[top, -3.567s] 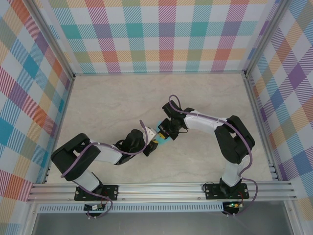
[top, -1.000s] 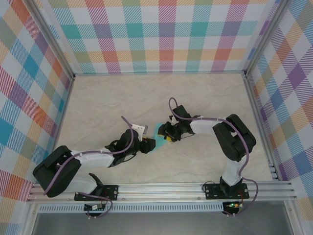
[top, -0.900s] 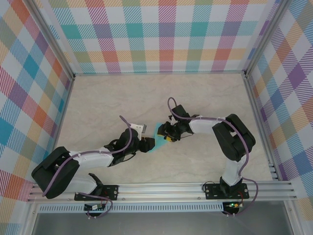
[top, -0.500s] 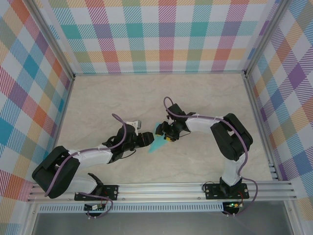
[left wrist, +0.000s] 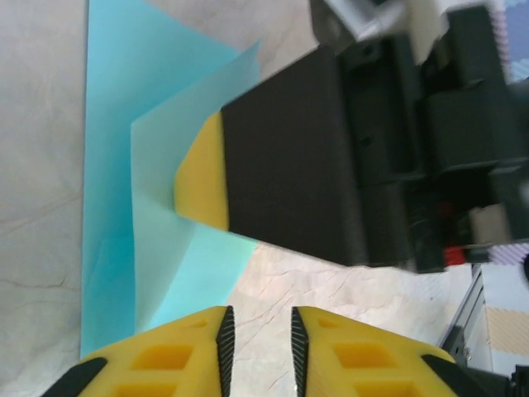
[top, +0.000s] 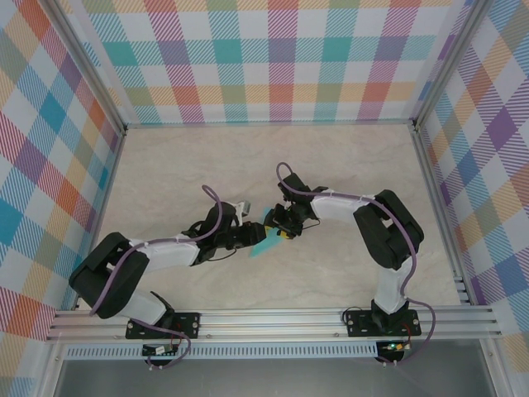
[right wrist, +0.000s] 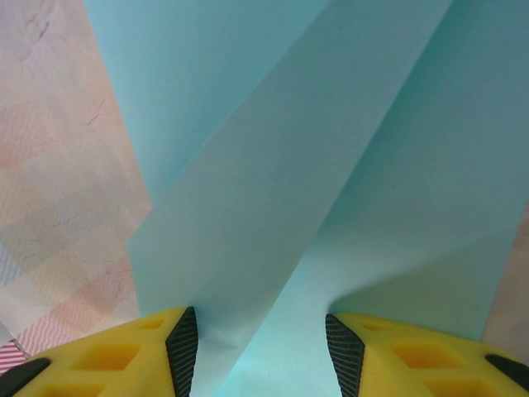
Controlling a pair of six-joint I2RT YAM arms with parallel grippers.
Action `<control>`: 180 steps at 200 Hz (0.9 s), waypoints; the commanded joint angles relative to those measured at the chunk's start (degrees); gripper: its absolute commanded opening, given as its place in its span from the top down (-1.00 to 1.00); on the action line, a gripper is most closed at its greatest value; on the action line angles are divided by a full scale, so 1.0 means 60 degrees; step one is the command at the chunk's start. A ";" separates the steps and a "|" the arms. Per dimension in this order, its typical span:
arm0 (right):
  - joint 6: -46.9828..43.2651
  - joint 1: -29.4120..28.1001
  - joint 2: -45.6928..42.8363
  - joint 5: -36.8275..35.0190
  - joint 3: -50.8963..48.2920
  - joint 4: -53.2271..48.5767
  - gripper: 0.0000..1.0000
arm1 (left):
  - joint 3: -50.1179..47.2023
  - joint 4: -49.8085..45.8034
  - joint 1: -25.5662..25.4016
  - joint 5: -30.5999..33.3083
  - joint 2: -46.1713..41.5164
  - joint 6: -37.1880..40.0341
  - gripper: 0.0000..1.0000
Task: Fold a paper plane with a square sheet of paper (pick it up from the middle)
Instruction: Fourth fold the wing at the center of the table.
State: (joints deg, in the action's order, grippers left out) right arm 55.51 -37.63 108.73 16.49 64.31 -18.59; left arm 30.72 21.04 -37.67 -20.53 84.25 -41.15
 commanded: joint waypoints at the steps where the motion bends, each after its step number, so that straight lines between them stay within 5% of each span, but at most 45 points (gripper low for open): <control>1: 0.0225 0.0060 0.0993 -0.1512 -0.0480 -0.1389 0.01 | 0.0334 -0.0243 0.0111 -0.0070 0.0188 0.0096 0.54; 180: -0.0336 0.0060 0.0661 -0.0924 -0.0962 -0.0641 0.01 | 0.0952 -0.1250 0.0118 0.1060 0.1089 0.0052 0.81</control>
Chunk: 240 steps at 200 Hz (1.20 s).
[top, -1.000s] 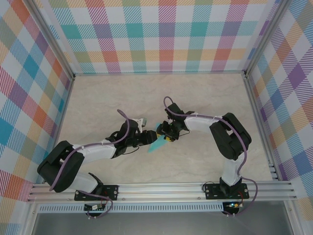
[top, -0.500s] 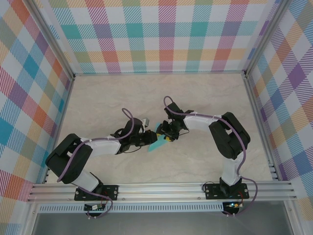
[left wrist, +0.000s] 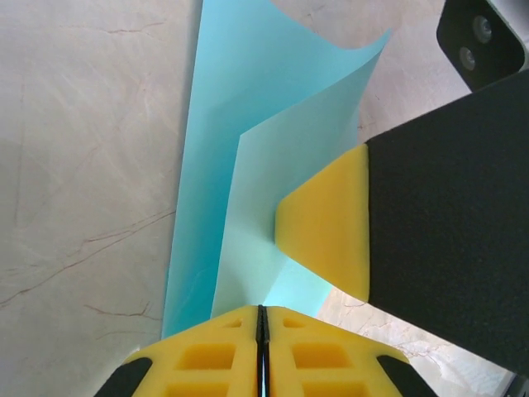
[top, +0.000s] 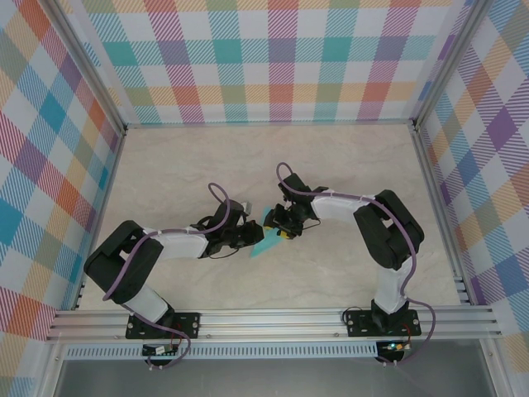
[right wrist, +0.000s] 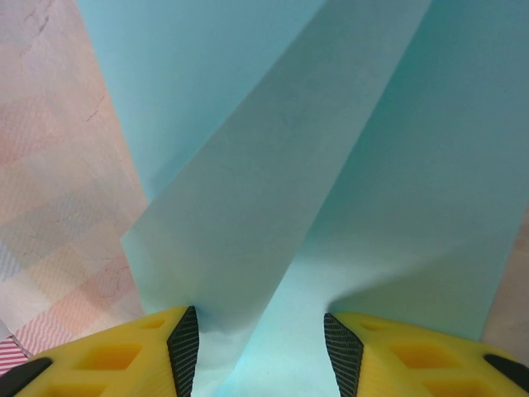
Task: Fold a paper plane with a square sheet of paper (pick it up from the middle)
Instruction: Fourth fold the wing at the center of the table.
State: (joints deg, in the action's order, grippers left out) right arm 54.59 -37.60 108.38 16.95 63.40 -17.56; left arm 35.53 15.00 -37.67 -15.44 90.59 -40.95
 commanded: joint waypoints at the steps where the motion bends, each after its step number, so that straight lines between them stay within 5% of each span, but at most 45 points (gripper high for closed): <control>1: -0.0180 0.0057 0.0718 -0.0990 -0.0817 -0.0810 0.01 | 0.0154 -0.0252 0.0115 0.0213 0.0033 0.0024 0.81; 96: -0.0131 0.0071 0.1007 -0.1268 -0.0606 -0.1328 0.23 | 0.0230 -0.0333 0.0111 0.0144 0.0279 0.0087 0.82; 240: -0.0273 0.0056 0.2064 -0.1448 0.0199 -0.2332 0.17 | 0.0371 -0.0347 0.0197 0.0287 -0.1051 -0.0134 0.80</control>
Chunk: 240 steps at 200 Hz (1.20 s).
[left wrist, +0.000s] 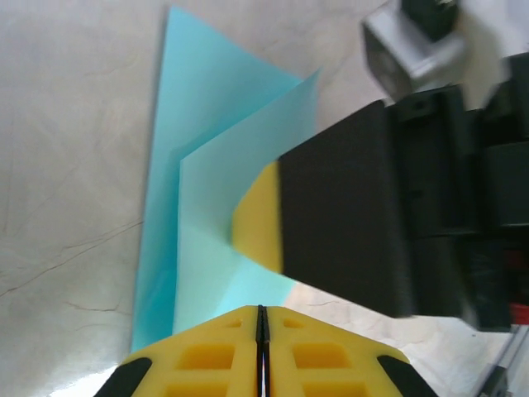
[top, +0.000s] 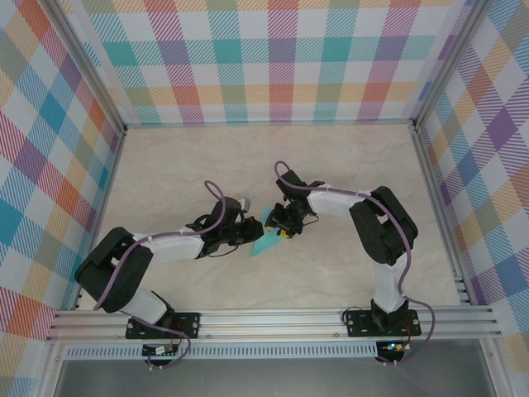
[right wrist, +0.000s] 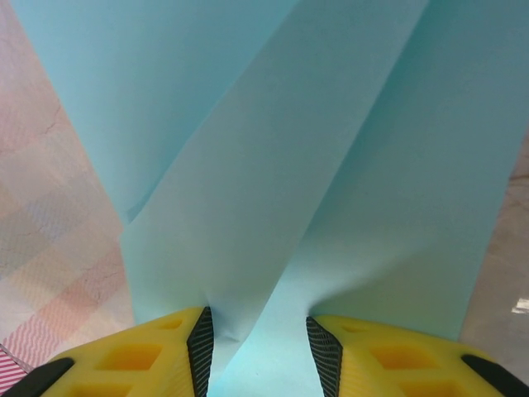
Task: Fold a paper plane with a square sheet of paper (pick it up from the middle)
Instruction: Fourth fold the wing at the center of the table.
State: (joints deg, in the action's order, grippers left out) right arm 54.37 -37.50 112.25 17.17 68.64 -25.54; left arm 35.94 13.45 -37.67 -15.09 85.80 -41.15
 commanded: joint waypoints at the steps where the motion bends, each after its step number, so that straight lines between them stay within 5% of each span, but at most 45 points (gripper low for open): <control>1: -0.0240 0.0038 0.1419 -0.1484 -0.0675 -0.1002 0.17 | 0.0312 -0.0082 0.0206 0.0237 -0.0253 -0.0108 0.80; 240: -0.0573 0.0032 0.2125 -0.1144 -0.0036 -0.1472 0.10 | 0.0878 -0.0075 0.0369 -0.0624 0.1592 -0.0122 0.86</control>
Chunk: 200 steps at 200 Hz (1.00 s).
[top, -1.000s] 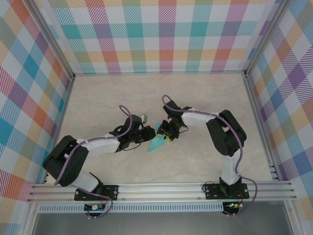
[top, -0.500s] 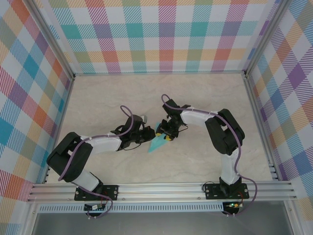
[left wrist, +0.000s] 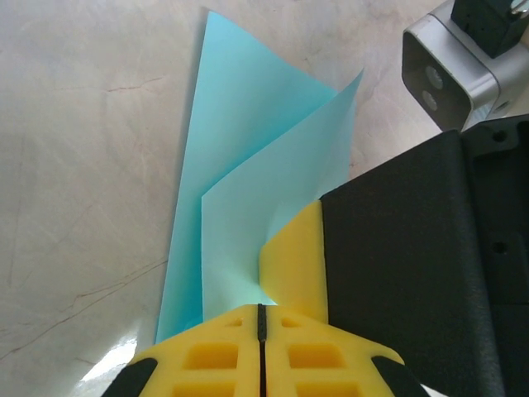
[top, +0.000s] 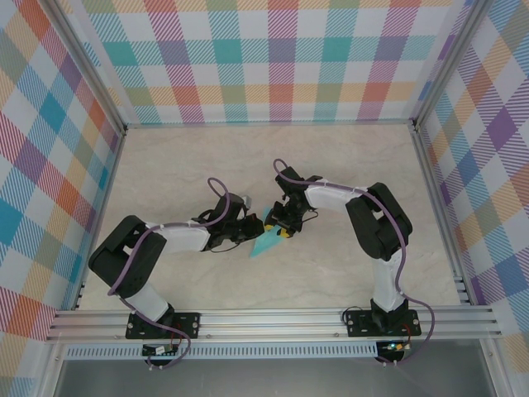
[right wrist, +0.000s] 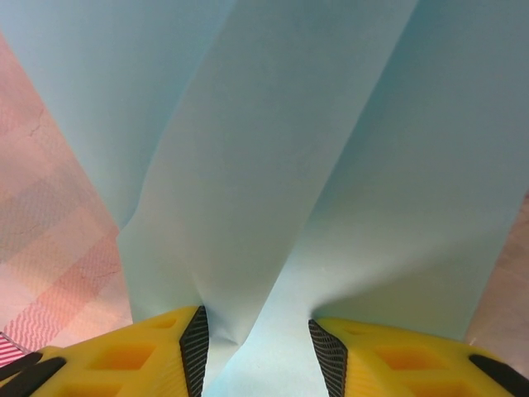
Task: Fold a paper plane with a square sheet of paper (pick it up from the middle)
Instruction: Fourth fold the wing at the center of the table.
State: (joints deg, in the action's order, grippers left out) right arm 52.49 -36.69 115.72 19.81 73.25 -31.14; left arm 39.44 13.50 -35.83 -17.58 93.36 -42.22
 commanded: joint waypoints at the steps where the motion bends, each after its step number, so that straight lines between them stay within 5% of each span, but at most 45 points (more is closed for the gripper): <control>1: -0.0270 -0.0100 0.1545 -0.1587 -0.0809 -0.0532 0.09 | 0.0296 -0.0082 0.0059 -0.0206 0.0332 0.0045 0.86; 200: -0.0560 -0.0082 0.1029 -0.1418 -0.1208 0.0145 0.14 | 0.0354 -0.0601 0.0054 0.0126 0.0787 0.0059 0.88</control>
State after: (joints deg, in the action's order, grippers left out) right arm 51.35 -36.69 114.41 20.23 71.31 -28.75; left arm 40.34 12.05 -35.79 -17.28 96.77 -42.22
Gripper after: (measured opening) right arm 0.440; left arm 0.061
